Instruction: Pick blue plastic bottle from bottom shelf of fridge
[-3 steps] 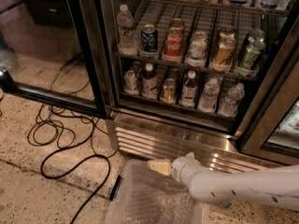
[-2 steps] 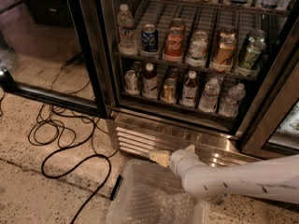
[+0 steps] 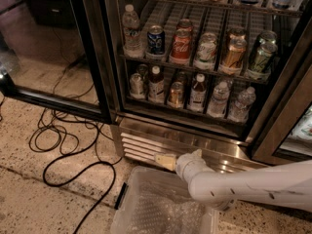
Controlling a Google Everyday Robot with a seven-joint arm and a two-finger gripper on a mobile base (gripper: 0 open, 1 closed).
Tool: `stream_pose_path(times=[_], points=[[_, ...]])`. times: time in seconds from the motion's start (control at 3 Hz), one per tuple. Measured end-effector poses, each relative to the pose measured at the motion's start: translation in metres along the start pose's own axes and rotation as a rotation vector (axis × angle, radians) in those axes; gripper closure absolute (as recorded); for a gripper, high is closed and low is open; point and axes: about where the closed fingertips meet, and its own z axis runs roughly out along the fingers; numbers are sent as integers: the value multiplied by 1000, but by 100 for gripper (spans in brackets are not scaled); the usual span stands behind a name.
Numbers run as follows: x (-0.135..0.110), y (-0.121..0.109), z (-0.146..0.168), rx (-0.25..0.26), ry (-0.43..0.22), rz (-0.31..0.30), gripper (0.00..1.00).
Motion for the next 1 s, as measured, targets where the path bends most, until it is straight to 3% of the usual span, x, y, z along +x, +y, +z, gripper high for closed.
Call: stream_pose_path(times=[0.67,1.0], points=[[-42,-37,41,68,-171,153,0],[-56,-46,51,92,-210,183,0]])
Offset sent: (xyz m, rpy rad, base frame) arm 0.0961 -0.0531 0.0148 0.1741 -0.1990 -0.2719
